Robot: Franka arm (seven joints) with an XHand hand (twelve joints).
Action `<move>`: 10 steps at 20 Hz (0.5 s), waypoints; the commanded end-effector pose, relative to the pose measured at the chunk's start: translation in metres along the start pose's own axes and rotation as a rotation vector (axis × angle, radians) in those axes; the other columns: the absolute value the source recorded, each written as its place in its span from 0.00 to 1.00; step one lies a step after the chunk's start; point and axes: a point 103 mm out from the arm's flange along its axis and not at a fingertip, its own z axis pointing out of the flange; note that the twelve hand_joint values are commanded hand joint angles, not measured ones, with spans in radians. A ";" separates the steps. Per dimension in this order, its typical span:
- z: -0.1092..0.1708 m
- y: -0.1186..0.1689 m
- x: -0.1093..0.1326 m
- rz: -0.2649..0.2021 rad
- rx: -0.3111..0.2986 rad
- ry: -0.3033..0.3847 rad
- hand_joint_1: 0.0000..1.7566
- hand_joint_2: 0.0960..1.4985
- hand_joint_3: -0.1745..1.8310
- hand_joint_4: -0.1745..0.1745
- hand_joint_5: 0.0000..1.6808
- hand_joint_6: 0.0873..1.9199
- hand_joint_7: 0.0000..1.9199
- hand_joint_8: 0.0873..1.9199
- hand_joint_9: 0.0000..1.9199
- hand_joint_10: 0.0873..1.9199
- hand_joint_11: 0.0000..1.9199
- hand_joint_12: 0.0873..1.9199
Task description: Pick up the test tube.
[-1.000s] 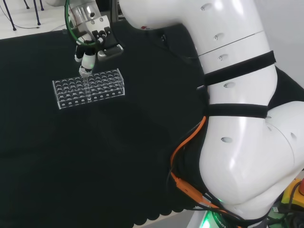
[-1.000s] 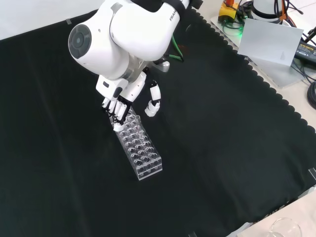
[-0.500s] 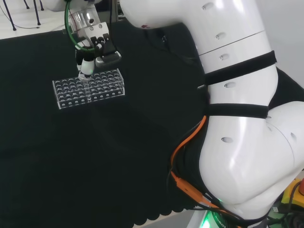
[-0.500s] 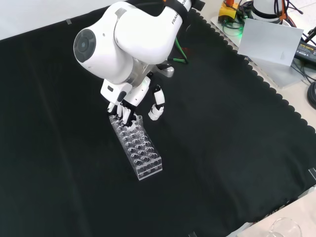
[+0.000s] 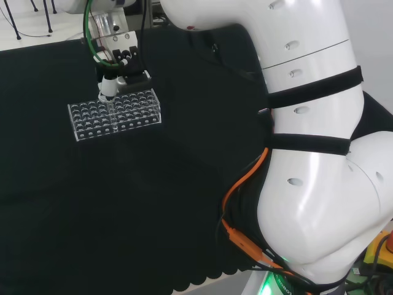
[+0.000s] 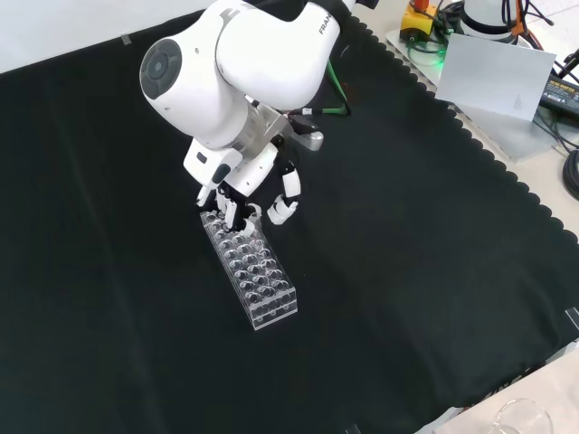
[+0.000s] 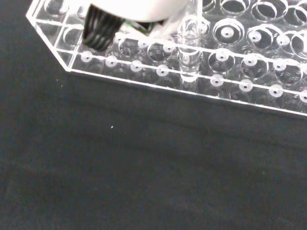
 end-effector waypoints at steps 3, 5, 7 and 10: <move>-0.004 0.014 0.009 0.067 -0.043 0.010 0.65 0.33 0.50 0.00 0.46 0.48 0.66 0.36 0.52 0.35 0.16 0.77; -0.006 0.015 0.010 0.084 -0.083 -0.002 0.66 0.46 0.38 0.00 0.58 0.46 0.71 0.35 0.57 0.33 0.19 0.76; -0.009 0.014 0.011 0.097 -0.137 -0.015 0.70 0.44 0.39 0.00 0.67 0.41 0.72 0.36 0.63 0.34 0.25 0.73; -0.013 0.011 0.013 0.100 -0.192 -0.025 0.79 0.37 0.45 0.00 0.70 0.40 0.72 0.41 0.62 0.36 0.38 0.66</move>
